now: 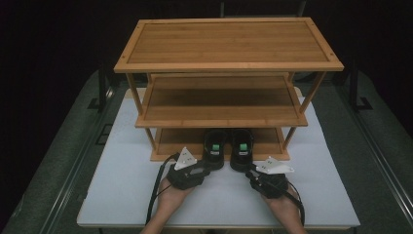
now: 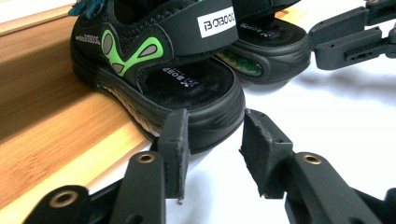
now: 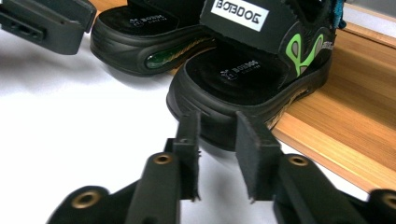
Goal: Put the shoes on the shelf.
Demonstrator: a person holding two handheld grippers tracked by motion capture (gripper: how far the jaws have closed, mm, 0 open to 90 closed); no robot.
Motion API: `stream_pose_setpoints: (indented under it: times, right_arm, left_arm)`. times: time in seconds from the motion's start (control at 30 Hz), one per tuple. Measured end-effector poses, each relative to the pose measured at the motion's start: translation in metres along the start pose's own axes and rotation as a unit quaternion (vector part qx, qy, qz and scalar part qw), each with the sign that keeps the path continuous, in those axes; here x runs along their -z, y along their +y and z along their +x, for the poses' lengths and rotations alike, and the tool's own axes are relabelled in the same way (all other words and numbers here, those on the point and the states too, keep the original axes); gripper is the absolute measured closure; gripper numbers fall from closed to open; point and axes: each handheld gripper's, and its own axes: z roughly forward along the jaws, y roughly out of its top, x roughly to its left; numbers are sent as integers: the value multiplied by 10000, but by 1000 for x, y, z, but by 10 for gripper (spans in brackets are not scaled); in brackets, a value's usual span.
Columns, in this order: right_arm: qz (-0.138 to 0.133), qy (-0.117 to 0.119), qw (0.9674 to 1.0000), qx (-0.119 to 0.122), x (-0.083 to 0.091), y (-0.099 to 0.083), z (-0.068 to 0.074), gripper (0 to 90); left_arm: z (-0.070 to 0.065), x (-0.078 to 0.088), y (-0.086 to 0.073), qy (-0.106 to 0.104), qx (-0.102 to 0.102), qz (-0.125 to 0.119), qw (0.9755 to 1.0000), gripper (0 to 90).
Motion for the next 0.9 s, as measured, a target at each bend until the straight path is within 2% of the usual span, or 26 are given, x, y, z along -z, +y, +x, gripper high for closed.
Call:
stream_pose_setpoints:
  times: [0.13,0.33,0.4,0.73,0.9]
  right_arm:
    - [7,-97,10000,2,-1,1,3,767]
    - [-18,-138,9999,100,-7,5,7,811]
    - [-39,-207,9997,141,-9,7,9,813]
    - [-55,-295,9995,33,-20,11,2,814]
    - [-71,-355,9993,-8,-25,14,-1,813]
  left_arm:
    - [-1,-2,1,66,-29,-42,10000,673]
    - [-6,-8,3,110,-67,-90,9999,691]
    - [-7,-10,5,235,-119,-74,9996,691]
    - [0,-21,9,394,-15,-111,9992,692]
    - [1,-26,12,499,-53,-108,9987,696]
